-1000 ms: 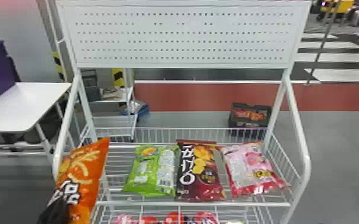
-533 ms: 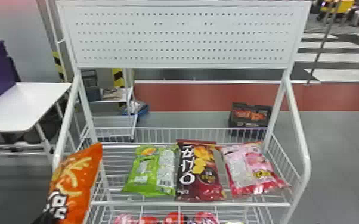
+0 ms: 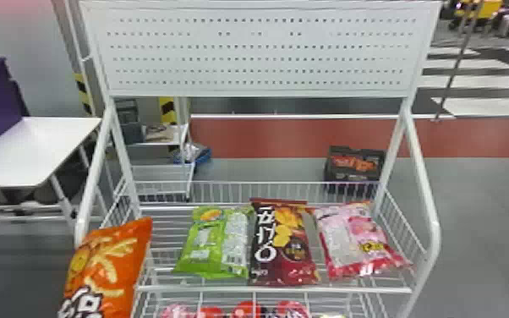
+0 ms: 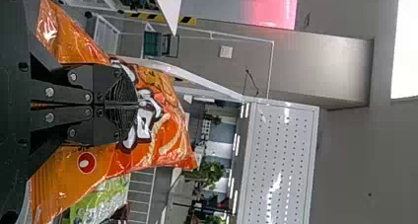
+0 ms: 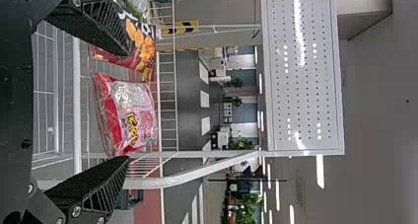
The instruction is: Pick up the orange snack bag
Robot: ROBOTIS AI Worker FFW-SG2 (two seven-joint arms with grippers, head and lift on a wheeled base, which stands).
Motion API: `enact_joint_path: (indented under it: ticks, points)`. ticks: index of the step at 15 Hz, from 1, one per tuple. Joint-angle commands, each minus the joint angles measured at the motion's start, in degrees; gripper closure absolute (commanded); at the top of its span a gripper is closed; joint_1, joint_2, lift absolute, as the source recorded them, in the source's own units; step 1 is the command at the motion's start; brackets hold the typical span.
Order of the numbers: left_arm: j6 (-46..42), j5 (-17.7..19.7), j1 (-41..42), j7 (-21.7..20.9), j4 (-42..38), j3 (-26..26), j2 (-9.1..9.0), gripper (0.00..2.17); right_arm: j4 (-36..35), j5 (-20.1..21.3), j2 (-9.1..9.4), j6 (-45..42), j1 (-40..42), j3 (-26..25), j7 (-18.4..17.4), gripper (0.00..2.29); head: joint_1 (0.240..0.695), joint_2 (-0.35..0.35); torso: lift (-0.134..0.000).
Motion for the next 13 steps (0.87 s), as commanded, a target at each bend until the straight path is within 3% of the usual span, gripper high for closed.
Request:
enact_joint_path:
  ticks: [1,13]
  points:
    - [-1.01,-0.47,0.9,0.05,-0.45,0.16,0.0,1.35,-0.05,-0.19,-0.16,0.0,0.0,0.0,0.0,0.14,0.499,0.0,0.0]
    - [-2.94,-0.64,2.13,-0.13,-0.1,0.6,0.0,1.35,-0.22,-0.28,-0.42,-0.35,0.27,0.0,-0.09,0.14,0.499,0.0,0.0]
